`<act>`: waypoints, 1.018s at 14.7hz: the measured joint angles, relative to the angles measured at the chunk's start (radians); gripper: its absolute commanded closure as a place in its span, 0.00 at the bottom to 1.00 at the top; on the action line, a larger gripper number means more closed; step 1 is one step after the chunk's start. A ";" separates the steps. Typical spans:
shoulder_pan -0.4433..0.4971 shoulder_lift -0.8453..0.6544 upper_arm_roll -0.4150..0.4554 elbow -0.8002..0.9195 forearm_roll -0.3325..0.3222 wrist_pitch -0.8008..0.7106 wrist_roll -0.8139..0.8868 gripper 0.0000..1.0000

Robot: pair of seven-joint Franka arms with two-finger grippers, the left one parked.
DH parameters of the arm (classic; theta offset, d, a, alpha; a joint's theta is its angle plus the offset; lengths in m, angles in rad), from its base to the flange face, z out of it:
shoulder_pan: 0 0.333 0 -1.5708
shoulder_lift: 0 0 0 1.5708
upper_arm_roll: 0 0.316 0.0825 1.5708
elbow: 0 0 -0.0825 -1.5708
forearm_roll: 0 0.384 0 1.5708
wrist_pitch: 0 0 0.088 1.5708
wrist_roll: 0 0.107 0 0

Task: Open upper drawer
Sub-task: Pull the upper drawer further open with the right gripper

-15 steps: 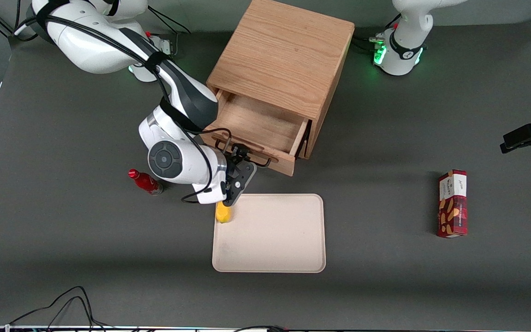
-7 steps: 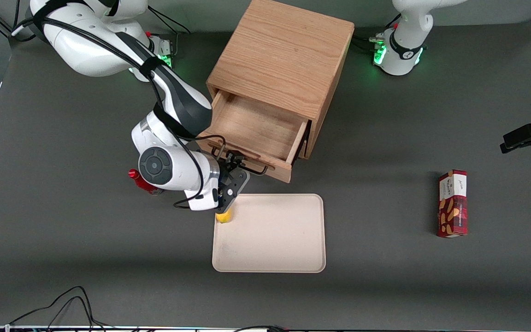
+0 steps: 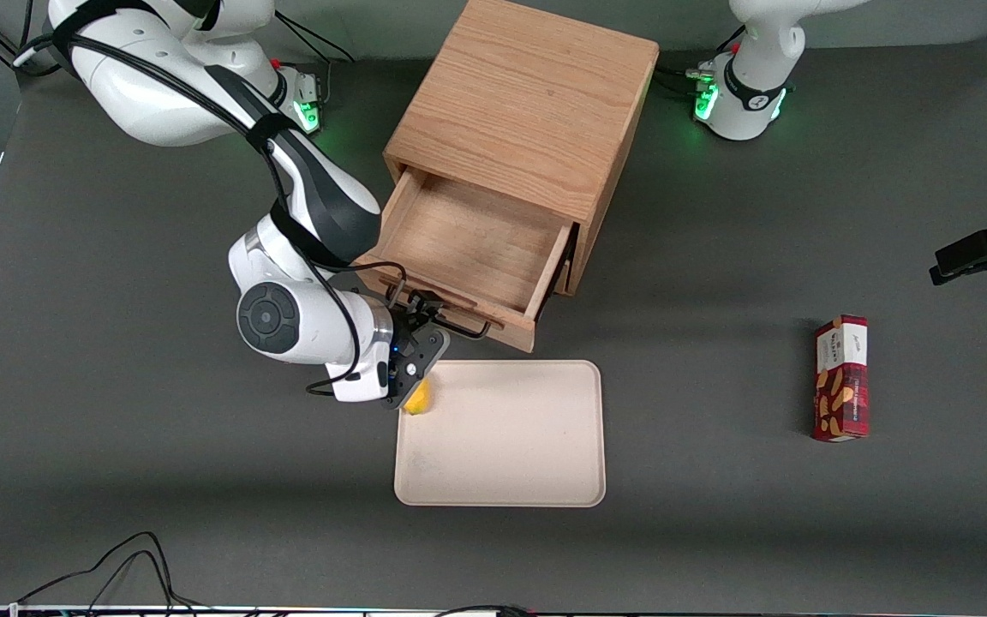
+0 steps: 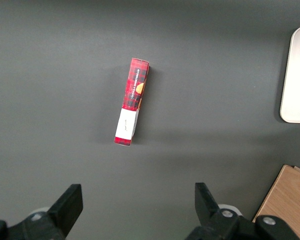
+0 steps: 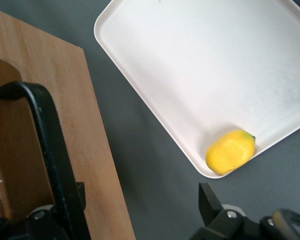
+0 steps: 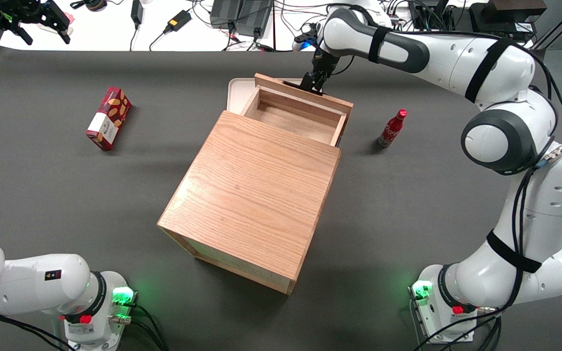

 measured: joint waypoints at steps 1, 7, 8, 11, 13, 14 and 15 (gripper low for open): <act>0.000 0.000 0.000 0.001 0.000 0.000 0.000 0.00; 0.000 0.003 -0.012 0.013 0.000 0.003 0.000 0.00; 0.000 0.005 -0.016 0.018 0.000 0.004 0.000 0.00; 0.000 0.009 -0.026 0.030 -0.001 0.006 0.000 0.00; -0.001 0.011 -0.035 0.037 -0.002 0.006 0.000 0.00; -0.001 0.011 -0.039 0.039 -0.002 0.006 0.000 0.00; -0.003 0.011 -0.041 0.042 -0.003 0.006 0.000 0.00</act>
